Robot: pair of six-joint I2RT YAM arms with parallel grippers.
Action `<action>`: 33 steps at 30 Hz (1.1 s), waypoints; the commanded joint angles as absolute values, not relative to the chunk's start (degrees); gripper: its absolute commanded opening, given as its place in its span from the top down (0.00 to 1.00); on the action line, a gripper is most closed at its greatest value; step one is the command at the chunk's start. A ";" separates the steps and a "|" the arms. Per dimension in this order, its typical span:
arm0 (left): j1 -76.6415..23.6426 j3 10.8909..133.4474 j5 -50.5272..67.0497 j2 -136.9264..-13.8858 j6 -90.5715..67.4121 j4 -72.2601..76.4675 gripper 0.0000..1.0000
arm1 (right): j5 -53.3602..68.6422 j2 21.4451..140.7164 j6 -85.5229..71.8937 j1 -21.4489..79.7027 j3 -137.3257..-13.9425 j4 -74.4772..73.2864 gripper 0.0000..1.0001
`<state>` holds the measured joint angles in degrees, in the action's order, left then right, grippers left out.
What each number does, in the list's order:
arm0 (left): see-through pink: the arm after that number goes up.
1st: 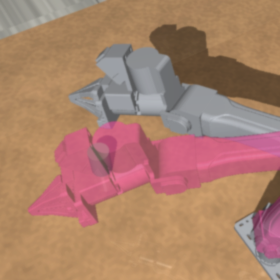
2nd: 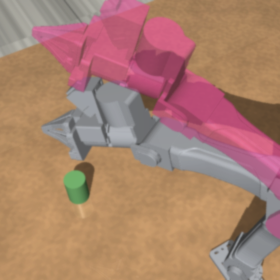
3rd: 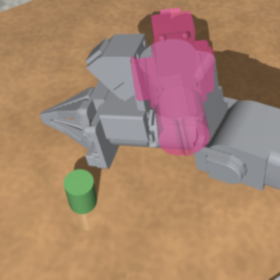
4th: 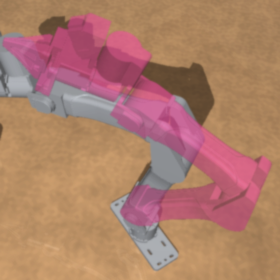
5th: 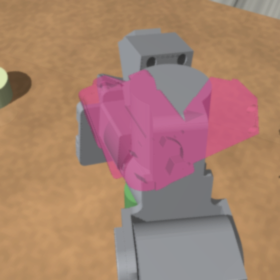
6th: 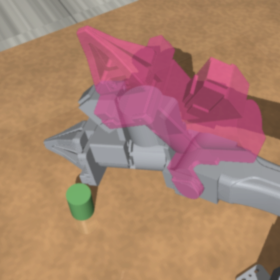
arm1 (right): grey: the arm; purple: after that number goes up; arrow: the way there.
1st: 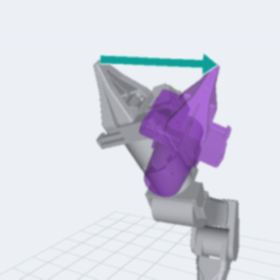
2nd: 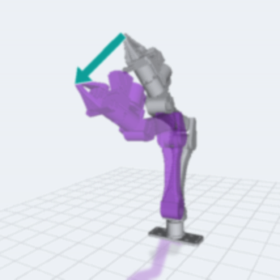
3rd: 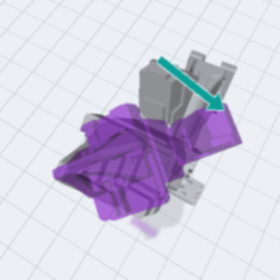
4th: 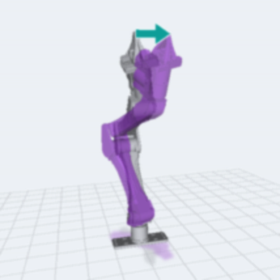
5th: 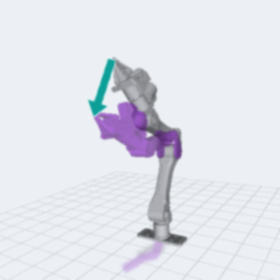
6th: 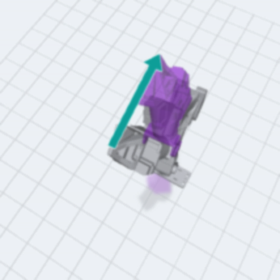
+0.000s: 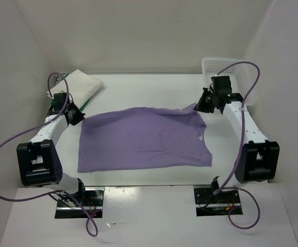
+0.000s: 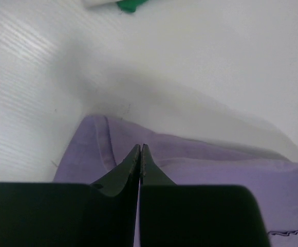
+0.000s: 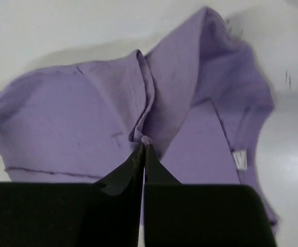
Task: Fold and stack the t-shirts
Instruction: Grap the side of the flattened tshirt furthest away from the robot with both arms, then fold the other side of the tshirt into a rectangle
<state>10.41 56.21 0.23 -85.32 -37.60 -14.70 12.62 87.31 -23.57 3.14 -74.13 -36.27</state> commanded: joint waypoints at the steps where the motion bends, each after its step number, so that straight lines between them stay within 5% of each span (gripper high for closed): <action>1: 11.87 53.88 2.29 -81.57 -36.83 -15.38 1.00 | 11.25 79.56 -23.91 3.43 -67.18 -37.26 1.00; 7: 13.71 50.80 3.34 -79.28 -36.83 -16.61 1.00 | 11.25 72.35 -24.96 3.43 -58.01 -41.74 1.00; 27: 18.02 49.04 8.09 -74.27 -36.30 -23.11 1.00 | 8.09 63.73 -27.77 3.43 -57.48 -59.15 1.00; 33: 18.02 46.05 5.54 -72.34 -38.49 -25.66 0.80 | 6.86 62.49 -28.30 4.48 -58.09 -61.17 0.88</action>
<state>17.61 46.87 6.66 -75.07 -37.78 -23.55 8.49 64.20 -27.66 3.51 -57.41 -57.89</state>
